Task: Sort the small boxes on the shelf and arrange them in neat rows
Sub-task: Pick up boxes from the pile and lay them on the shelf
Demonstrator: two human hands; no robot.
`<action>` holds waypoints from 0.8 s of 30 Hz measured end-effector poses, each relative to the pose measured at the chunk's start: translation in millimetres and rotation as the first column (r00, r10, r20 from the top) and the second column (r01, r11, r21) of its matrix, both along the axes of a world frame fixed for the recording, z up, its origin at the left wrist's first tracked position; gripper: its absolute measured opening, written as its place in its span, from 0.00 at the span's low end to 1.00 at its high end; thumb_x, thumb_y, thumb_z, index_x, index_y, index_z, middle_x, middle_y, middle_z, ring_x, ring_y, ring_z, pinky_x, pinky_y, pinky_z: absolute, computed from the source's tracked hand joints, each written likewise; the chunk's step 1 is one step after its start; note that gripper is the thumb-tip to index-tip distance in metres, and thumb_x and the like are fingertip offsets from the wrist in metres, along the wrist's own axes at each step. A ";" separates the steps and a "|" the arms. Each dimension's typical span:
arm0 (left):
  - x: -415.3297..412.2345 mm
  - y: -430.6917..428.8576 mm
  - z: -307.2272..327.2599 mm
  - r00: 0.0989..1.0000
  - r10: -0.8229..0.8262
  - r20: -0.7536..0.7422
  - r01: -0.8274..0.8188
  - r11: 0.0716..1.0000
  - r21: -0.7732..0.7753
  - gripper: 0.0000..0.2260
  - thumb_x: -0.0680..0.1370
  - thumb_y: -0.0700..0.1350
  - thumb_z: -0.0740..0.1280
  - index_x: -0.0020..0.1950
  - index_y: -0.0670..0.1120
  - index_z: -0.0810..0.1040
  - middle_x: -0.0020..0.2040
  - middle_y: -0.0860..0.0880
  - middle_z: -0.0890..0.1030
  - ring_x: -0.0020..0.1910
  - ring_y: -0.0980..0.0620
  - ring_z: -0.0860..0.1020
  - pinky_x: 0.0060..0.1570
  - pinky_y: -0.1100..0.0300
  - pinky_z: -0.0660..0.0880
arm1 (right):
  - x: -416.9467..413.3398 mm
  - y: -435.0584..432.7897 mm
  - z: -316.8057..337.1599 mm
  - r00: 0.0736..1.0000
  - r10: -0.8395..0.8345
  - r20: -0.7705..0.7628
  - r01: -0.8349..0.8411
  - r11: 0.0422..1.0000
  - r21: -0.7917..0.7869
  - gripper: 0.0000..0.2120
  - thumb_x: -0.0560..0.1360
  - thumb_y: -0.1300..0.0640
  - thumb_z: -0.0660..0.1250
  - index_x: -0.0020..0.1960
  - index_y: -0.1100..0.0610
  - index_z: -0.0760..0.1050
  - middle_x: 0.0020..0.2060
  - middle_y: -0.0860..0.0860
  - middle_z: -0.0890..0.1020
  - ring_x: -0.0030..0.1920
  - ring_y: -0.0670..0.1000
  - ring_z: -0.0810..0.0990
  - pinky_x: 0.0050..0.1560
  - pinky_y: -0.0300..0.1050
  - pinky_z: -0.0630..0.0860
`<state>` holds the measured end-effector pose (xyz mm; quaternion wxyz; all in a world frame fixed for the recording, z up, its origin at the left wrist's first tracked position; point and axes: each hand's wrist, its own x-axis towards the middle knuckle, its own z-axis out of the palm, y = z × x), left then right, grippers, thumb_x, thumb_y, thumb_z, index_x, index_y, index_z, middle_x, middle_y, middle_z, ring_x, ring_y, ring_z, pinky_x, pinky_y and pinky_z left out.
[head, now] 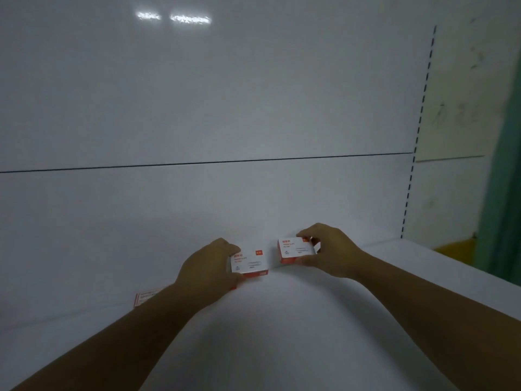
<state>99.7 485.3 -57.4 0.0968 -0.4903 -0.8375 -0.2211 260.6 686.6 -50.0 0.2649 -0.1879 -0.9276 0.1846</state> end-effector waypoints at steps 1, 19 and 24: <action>2.6 7.2 -0.7 1.000 0.007 0.007 -0.007 1.000 -0.006 0.24 0.71 0.55 0.70 0.65 0.53 0.70 0.57 0.54 0.74 0.47 0.58 0.69 0.35 0.72 0.63 | 1.2 8.8 -0.5 1.000 0.017 0.008 -0.017 1.000 0.012 0.26 0.65 0.44 0.75 0.60 0.50 0.74 0.53 0.47 0.76 0.50 0.46 0.75 0.43 0.34 0.72; 83.5 169.9 -23.3 0.987 0.136 0.085 -0.134 0.990 -0.036 0.25 0.70 0.58 0.70 0.64 0.50 0.73 0.57 0.50 0.76 0.51 0.55 0.71 0.42 0.66 0.66 | 61.3 179.1 -16.5 0.987 0.127 0.103 -0.128 0.992 0.010 0.24 0.65 0.42 0.74 0.54 0.57 0.78 0.49 0.50 0.79 0.48 0.49 0.76 0.46 0.44 0.76; 98.4 204.1 -39.6 0.980 0.176 0.095 -0.173 0.984 -0.033 0.23 0.71 0.58 0.69 0.62 0.50 0.74 0.59 0.51 0.77 0.56 0.52 0.74 0.48 0.64 0.69 | 69.7 204.5 -30.0 0.980 0.073 0.182 -0.066 0.997 -0.046 0.23 0.62 0.39 0.75 0.49 0.53 0.76 0.45 0.47 0.80 0.47 0.46 0.78 0.46 0.43 0.77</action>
